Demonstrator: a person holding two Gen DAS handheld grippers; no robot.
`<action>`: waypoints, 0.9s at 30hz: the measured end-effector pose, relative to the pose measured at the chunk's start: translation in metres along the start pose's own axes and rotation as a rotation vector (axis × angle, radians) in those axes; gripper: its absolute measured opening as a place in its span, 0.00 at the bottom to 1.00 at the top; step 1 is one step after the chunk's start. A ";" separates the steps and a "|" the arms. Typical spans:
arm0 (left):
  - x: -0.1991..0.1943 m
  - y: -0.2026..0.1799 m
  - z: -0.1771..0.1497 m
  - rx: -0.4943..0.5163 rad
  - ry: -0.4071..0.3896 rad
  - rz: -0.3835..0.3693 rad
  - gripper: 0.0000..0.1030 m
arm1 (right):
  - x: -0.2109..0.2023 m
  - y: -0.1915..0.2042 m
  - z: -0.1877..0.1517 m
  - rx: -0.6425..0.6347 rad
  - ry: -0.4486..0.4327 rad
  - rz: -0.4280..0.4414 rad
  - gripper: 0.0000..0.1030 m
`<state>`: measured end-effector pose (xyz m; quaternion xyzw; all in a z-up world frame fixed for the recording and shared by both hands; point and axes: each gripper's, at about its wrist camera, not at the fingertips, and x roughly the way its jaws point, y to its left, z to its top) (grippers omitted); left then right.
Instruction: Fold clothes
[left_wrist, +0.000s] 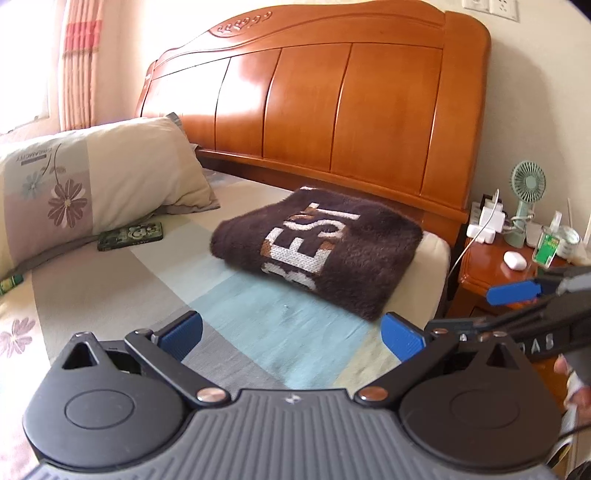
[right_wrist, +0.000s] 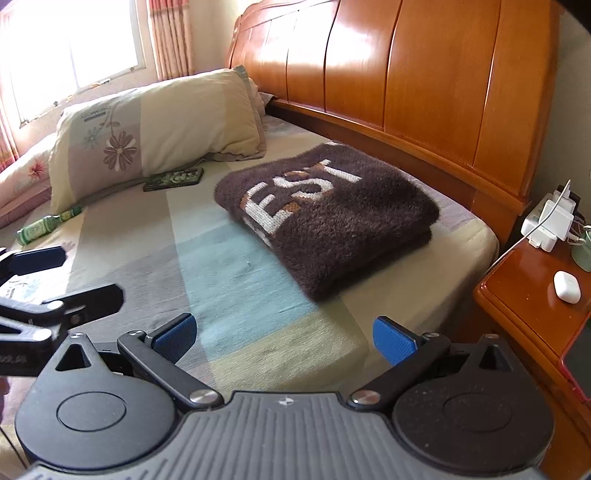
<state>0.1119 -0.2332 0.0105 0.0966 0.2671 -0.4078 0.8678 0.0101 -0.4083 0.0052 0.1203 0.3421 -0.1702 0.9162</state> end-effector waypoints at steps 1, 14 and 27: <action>0.000 0.000 0.001 -0.012 0.008 -0.022 0.99 | -0.003 0.000 -0.001 0.001 -0.003 -0.006 1.00; 0.000 -0.019 0.006 0.006 0.091 -0.033 0.99 | -0.042 -0.016 -0.008 0.024 -0.052 -0.069 1.00; -0.004 -0.023 0.014 -0.020 0.102 -0.004 0.99 | -0.059 -0.025 -0.012 0.053 -0.076 -0.073 1.00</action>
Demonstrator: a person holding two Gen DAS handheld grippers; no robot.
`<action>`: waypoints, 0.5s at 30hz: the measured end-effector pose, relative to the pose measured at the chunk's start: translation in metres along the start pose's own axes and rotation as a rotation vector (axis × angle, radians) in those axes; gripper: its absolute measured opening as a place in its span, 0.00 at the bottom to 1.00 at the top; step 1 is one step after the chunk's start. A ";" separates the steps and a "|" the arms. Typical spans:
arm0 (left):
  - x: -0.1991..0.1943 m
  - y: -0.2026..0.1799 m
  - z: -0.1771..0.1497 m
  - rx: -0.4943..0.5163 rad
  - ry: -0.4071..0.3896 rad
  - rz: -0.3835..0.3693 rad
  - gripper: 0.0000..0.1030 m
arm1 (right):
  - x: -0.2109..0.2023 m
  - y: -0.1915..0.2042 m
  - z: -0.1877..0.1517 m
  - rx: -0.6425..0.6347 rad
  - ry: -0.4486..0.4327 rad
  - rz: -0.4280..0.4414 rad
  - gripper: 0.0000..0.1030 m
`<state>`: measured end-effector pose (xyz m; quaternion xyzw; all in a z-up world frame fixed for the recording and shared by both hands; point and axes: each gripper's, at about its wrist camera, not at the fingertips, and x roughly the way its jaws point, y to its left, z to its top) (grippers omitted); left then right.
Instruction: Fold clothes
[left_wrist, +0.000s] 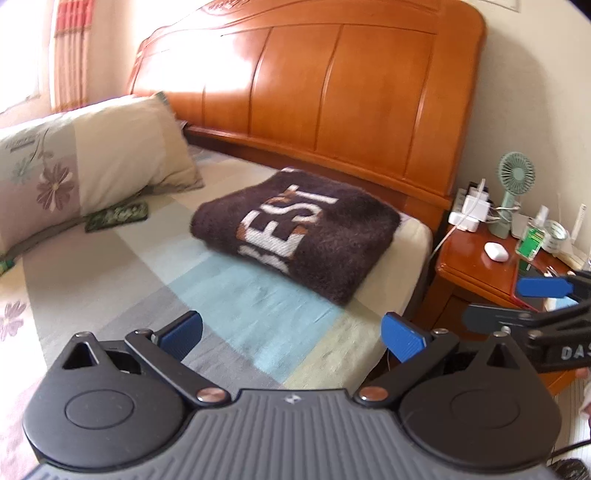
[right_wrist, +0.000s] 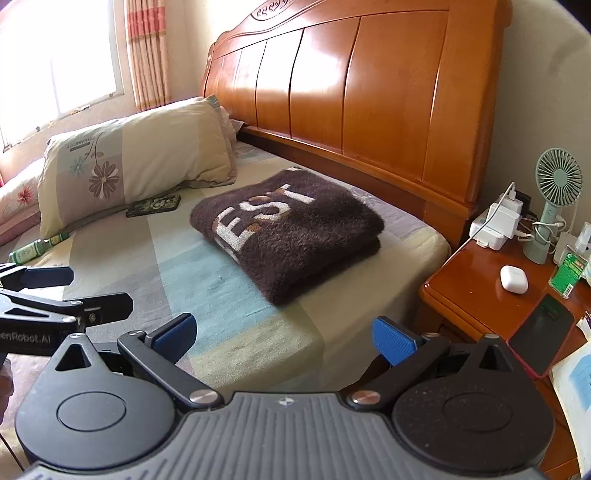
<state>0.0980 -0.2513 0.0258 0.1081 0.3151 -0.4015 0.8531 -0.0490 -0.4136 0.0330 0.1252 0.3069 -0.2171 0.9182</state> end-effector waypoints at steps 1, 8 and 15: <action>0.000 0.001 0.000 -0.009 0.004 -0.004 0.99 | -0.001 0.000 0.000 0.000 -0.002 -0.001 1.00; 0.004 0.002 0.000 -0.029 0.037 -0.005 0.99 | -0.003 0.000 -0.001 -0.003 -0.010 0.003 1.00; 0.006 0.000 0.001 -0.031 0.044 -0.011 0.99 | -0.002 -0.001 -0.001 -0.003 -0.009 0.005 1.00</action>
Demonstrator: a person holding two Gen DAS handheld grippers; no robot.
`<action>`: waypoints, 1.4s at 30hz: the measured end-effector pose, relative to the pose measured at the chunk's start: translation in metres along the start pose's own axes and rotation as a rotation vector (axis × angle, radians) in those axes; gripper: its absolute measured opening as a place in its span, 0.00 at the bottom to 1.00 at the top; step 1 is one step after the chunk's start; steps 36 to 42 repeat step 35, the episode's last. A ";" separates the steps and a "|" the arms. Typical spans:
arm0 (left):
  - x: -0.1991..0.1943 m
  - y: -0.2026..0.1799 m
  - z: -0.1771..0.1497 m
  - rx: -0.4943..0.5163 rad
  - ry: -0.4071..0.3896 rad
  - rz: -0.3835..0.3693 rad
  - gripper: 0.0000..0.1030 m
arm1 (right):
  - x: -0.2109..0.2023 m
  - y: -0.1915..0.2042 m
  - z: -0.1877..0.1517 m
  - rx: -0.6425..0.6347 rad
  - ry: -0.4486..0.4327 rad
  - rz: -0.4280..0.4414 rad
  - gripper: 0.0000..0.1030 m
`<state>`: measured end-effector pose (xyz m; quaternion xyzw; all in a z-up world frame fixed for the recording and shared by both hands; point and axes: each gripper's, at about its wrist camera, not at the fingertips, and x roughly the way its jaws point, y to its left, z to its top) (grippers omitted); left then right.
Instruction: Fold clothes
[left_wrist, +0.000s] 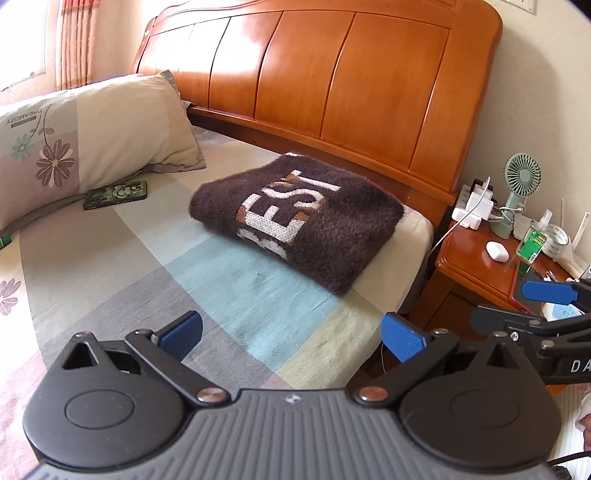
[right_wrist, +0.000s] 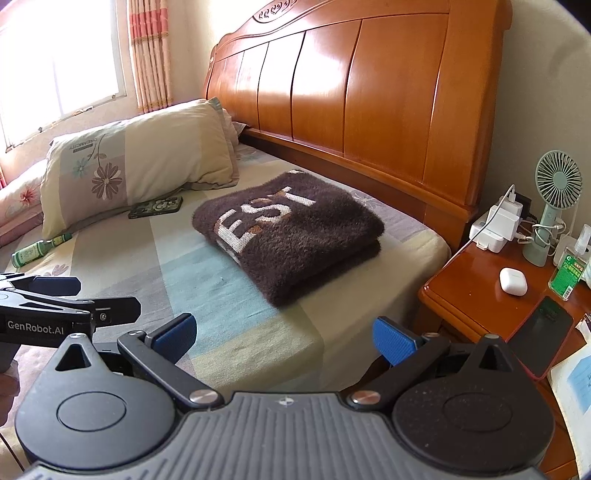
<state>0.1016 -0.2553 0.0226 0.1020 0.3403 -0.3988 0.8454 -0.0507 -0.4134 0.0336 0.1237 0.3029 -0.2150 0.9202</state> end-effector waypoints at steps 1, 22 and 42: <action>0.001 0.000 0.000 -0.001 0.005 -0.003 0.99 | 0.000 0.000 0.000 0.000 0.000 0.000 1.00; 0.007 -0.008 0.000 0.019 0.030 -0.023 0.99 | 0.006 -0.002 -0.002 0.004 0.011 0.006 1.00; 0.006 -0.012 0.001 0.030 0.028 -0.026 0.99 | 0.004 -0.002 -0.002 0.002 0.005 0.007 1.00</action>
